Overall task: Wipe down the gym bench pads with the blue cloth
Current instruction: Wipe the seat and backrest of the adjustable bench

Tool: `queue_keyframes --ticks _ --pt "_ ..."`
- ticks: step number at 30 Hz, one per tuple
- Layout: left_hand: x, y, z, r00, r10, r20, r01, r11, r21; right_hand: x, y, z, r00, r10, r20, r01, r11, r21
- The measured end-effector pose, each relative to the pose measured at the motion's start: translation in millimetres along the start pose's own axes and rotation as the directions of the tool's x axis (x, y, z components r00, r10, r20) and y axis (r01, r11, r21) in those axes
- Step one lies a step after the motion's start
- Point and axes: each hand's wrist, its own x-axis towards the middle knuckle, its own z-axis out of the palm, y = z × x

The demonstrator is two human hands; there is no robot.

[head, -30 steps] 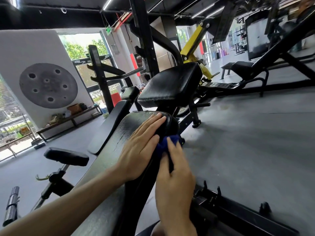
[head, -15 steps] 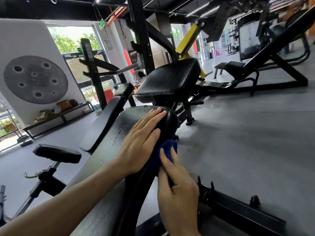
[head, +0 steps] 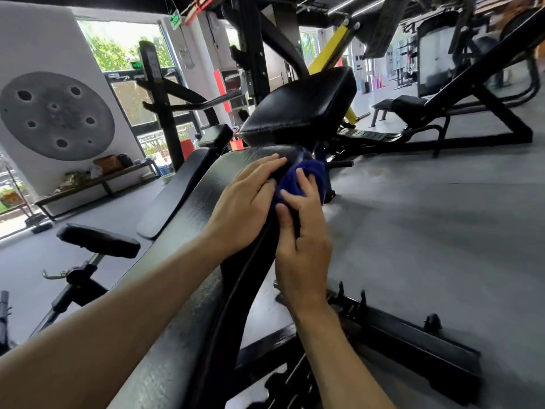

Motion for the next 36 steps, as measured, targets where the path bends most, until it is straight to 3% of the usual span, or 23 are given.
queue_keyframes --ticks 4,7,13,17,21,24,25,29,32,36 --pt "-41 -1 -17 0.989 -0.106 0.099 0.100 0.993 0.058 -87 -16 6 0.992 -0.006 0.123 -0.003 0.997 0.071" --pt "-87 -6 -35 0.979 -0.158 0.132 0.146 0.985 0.096 -93 -22 -2 0.974 -0.035 0.225 0.019 0.997 0.072" --pt "-137 -6 -38 0.966 -0.259 0.024 0.254 0.957 0.140 20 -7 -2 0.968 -0.111 0.227 0.149 0.976 -0.159" --pt "-134 -7 -33 0.962 -0.270 -0.049 0.274 0.956 0.104 -33 -12 -4 0.958 -0.086 0.273 0.118 0.987 -0.105" --pt "-139 -11 -35 0.963 -0.257 -0.085 0.262 0.963 0.057 -116 -32 -8 0.885 -0.208 0.417 0.222 0.975 0.014" --pt "-152 -7 -40 0.956 -0.280 -0.082 0.288 0.953 0.097 -65 -18 -20 0.788 -0.345 0.510 0.408 0.913 -0.013" --pt "-159 -5 -41 0.951 -0.300 -0.071 0.307 0.945 0.114 -38 -11 -22 0.788 -0.348 0.508 0.439 0.896 -0.066" --pt "-174 6 -40 0.928 -0.366 -0.068 0.372 0.918 0.136 25 0 -19 0.895 -0.230 0.383 0.313 0.934 -0.172" --pt "-170 10 -38 0.913 -0.396 -0.098 0.406 0.903 0.138 -14 -14 -8 0.938 -0.097 0.332 0.127 0.989 -0.070" --pt "-171 7 -38 0.921 -0.373 -0.114 0.386 0.911 0.143 -106 -42 -2 0.922 -0.051 0.385 0.029 0.998 0.062"
